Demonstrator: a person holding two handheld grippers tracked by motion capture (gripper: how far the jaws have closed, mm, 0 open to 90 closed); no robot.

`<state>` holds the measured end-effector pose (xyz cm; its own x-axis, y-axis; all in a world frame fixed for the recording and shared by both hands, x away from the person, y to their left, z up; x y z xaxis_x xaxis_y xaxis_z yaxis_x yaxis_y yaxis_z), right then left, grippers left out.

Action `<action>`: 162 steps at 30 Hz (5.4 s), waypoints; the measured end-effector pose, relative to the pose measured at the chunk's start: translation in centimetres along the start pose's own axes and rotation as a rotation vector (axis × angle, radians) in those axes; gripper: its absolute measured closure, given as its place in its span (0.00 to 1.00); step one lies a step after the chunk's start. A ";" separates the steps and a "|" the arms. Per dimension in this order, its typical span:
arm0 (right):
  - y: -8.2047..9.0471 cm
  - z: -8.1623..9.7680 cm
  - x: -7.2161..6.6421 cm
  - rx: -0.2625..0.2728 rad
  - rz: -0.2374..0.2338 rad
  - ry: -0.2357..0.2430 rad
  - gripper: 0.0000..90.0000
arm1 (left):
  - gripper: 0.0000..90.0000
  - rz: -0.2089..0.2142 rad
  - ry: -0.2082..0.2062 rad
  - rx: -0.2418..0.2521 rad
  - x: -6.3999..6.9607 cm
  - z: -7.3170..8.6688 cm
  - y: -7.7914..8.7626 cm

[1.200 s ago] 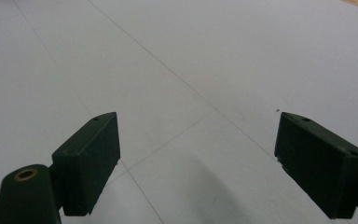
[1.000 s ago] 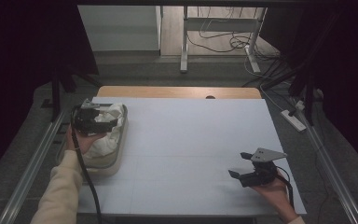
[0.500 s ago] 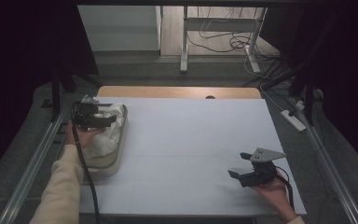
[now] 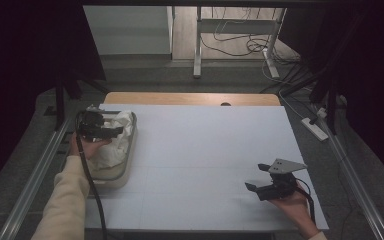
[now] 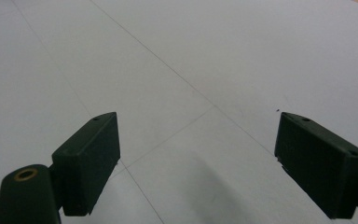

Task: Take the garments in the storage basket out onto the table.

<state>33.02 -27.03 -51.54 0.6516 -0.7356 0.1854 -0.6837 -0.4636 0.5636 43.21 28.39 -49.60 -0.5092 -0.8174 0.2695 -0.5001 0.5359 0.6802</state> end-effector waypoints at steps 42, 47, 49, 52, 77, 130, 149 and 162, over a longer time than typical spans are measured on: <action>-0.2 0.1 -0.1 -0.009 -0.003 0.007 0.15 | 0.50 0.053 0.072 -0.277 -1.5 2.2 -3.0; -0.2 0.2 -0.1 -0.011 -0.002 0.008 0.15 | 0.72 0.056 0.078 -0.272 -1.7 2.3 -2.8; -0.2 0.2 -0.1 -0.011 -0.003 0.009 0.15 | 0.74 0.055 0.068 -0.272 -1.7 2.2 -2.7; -0.2 0.2 -0.1 -0.011 -0.002 0.008 0.15 | 0.78 0.052 0.054 -0.265 -1.6 2.1 -2.5; -0.1 0.1 -0.1 -0.008 0.000 0.009 0.15 | 0.82 0.058 0.024 -0.128 -1.1 1.2 0.4; -0.2 0.2 -0.2 -0.016 -0.001 0.012 0.15 | 0.83 0.087 -0.003 0.124 0.3 0.1 5.8; -0.2 0.2 -0.3 -0.017 -0.001 0.013 0.15 | 0.83 0.119 -0.009 0.233 0.8 -0.3 7.9; -0.3 0.2 -0.3 -0.019 -0.001 0.014 0.15 | 0.83 0.126 -0.027 0.272 1.5 -0.7 8.8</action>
<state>32.96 -26.80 -51.93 0.6568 -0.7281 0.1962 -0.6769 -0.4547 0.5788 38.57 31.74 -42.78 -0.5954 -0.7371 0.3196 -0.5995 0.6725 0.4340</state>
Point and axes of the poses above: each handheld gripper's, and its own axes: y roughly backward along the jaws, z roughly out of its underside, x roughly to its right, the point moved 4 cm from there along -y, roughly forward along the jaws, and after that the axes turned 15 degrees about z, right-handed, at the moved point
